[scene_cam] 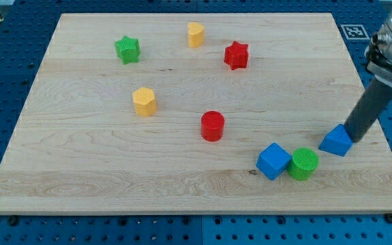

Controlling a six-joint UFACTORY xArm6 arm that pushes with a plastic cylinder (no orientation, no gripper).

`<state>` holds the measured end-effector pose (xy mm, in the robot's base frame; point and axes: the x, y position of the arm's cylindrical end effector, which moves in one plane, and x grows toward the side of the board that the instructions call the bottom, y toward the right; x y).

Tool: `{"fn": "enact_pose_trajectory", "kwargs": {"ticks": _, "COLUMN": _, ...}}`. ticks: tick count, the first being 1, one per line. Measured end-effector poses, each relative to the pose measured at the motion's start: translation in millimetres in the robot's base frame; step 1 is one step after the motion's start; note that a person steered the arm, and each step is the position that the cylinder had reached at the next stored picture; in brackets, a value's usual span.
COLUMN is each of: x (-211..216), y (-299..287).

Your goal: Move the blue triangle to the green circle

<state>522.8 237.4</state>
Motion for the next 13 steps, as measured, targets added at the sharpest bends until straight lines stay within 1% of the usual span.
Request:
{"fn": "enact_pose_trajectory", "kwargs": {"ticks": 1, "x": 19, "y": 0}}
{"fn": "enact_pose_trajectory", "kwargs": {"ticks": 2, "x": 11, "y": 15}}
{"fn": "enact_pose_trajectory", "kwargs": {"ticks": 3, "x": -20, "y": 16}}
{"fn": "enact_pose_trajectory", "kwargs": {"ticks": 4, "x": -40, "y": 14}}
{"fn": "enact_pose_trajectory", "kwargs": {"ticks": 5, "x": -35, "y": 3}}
{"fn": "enact_pose_trajectory", "kwargs": {"ticks": 6, "x": -9, "y": -2}}
{"fn": "enact_pose_trajectory", "kwargs": {"ticks": 7, "x": -2, "y": -2}}
{"fn": "enact_pose_trajectory", "kwargs": {"ticks": 9, "x": -2, "y": -18}}
{"fn": "enact_pose_trajectory", "kwargs": {"ticks": 10, "x": -17, "y": -18}}
{"fn": "enact_pose_trajectory", "kwargs": {"ticks": 11, "x": -29, "y": -34}}
{"fn": "enact_pose_trajectory", "kwargs": {"ticks": 12, "x": -26, "y": -44}}
{"fn": "enact_pose_trajectory", "kwargs": {"ticks": 13, "x": -9, "y": -47}}
